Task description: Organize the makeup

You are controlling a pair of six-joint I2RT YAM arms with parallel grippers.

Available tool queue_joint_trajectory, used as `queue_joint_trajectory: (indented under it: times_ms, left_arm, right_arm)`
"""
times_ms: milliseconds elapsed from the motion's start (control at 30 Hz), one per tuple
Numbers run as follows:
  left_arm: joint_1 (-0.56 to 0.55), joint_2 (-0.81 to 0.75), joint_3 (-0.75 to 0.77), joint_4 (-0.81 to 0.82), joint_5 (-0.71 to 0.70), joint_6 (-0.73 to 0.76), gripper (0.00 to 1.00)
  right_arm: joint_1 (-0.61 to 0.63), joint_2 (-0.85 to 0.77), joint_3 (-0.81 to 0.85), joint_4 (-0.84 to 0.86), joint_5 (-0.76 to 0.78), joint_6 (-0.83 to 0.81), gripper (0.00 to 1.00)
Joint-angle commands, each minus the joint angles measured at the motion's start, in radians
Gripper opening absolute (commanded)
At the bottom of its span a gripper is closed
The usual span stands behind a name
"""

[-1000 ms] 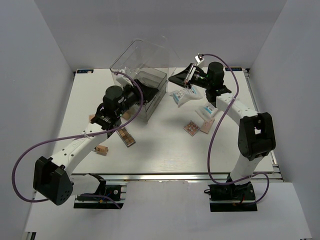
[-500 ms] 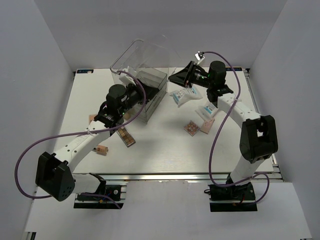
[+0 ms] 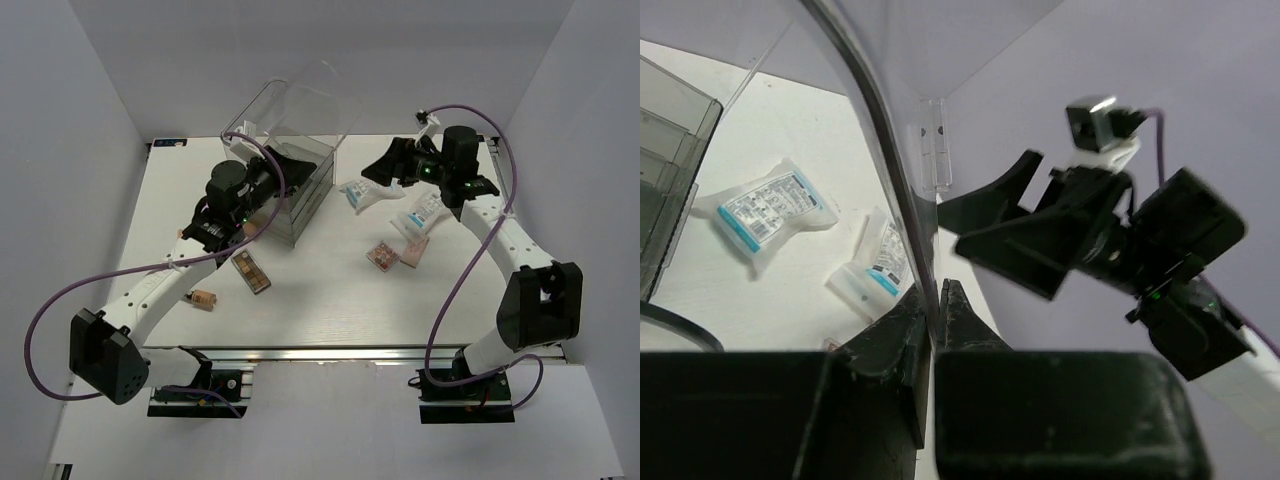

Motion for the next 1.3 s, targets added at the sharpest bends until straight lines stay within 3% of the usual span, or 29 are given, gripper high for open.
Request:
queue_joint_trajectory:
  times_ms: [0,133,200,267,433,667,900,1267]
  left_arm:
    - [-0.007,-0.064,0.087,0.09,-0.033,-0.016,0.06]
    - [-0.007,-0.067,0.116,0.1,-0.049,-0.034,0.06]
    - [-0.007,-0.069,0.131,0.093,-0.059,-0.036,0.06]
    - [-0.007,-0.067,0.136,0.092,-0.061,-0.037,0.06]
    - [-0.007,-0.079,0.11,0.104,-0.082,-0.046,0.06]
    - [-0.006,-0.098,0.108,0.09,-0.104,-0.048,0.06]
    - [-0.006,-0.093,0.108,0.064,-0.113,-0.048,0.06]
    - [-0.005,-0.089,0.096,0.037,-0.13,-0.052,0.06]
  right_arm:
    - [0.006,0.007,-0.037,-0.178,0.207,-0.291,0.89]
    - [0.006,0.126,0.003,-0.264,0.45,-0.305,0.89]
    - [0.0,0.217,0.067,-0.326,0.489,-0.253,0.89]
    - [-0.014,0.286,0.105,-0.357,0.455,-0.212,0.88]
    - [-0.019,0.33,0.104,-0.223,0.436,-0.071,0.85]
    - [-0.023,0.45,0.204,-0.166,0.429,0.13,0.85]
    - [-0.009,0.585,0.363,-0.178,0.435,0.187,0.79]
    - [0.014,0.682,0.386,-0.144,0.478,0.203,0.64]
